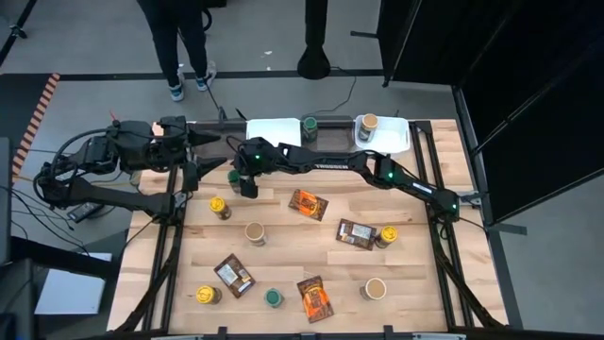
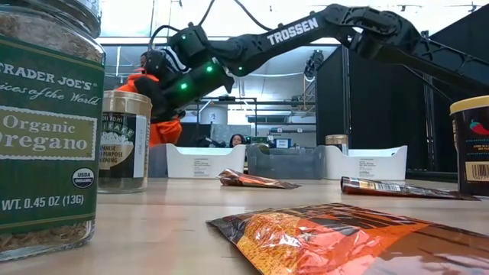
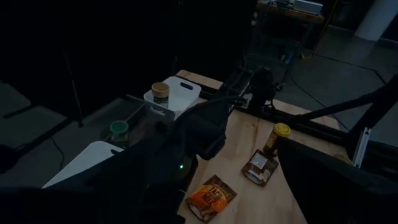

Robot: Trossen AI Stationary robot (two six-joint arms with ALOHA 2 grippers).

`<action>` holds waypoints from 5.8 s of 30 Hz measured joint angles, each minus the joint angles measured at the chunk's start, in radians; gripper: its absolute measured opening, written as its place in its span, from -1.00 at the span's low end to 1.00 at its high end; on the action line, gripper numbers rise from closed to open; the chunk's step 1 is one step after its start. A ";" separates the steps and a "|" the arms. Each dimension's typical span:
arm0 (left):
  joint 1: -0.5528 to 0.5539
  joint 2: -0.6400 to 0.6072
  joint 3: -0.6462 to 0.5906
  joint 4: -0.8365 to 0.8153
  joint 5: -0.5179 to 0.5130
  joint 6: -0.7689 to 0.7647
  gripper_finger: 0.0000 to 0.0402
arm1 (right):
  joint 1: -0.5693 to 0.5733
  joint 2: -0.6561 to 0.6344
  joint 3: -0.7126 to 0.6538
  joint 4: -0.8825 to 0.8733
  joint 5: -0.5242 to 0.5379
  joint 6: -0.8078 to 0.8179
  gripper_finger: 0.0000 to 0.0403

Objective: Sort spices by type
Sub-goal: Put the top green seasoning bottle into the right black bin, then put the top left yellow seasoning bottle into the left black bin

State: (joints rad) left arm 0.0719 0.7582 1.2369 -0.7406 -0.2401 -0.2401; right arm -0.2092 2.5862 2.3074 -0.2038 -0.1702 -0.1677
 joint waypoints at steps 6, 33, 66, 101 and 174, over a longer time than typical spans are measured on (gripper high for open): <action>0.000 0.000 0.000 0.000 0.000 0.000 0.74 | 0.000 0.007 0.000 -0.006 -0.011 0.000 0.49; 0.000 0.000 0.000 -0.016 0.001 0.000 0.74 | -0.002 0.030 0.000 -0.008 -0.004 -0.008 0.05; 0.000 0.000 0.000 -0.014 0.001 0.004 0.74 | -0.242 -0.409 0.050 -0.762 0.043 -0.038 0.05; 0.000 0.001 0.000 -0.012 -0.048 0.001 0.74 | -0.473 -0.875 -0.841 -0.177 0.114 0.162 0.05; 0.000 0.060 0.000 0.027 -0.036 0.028 0.74 | -0.401 -0.947 -1.066 0.140 0.485 0.312 0.27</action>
State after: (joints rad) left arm 0.0719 0.8177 1.2366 -0.7139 -0.2766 -0.2124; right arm -0.6102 1.6392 1.2415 -0.0639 0.3143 0.1447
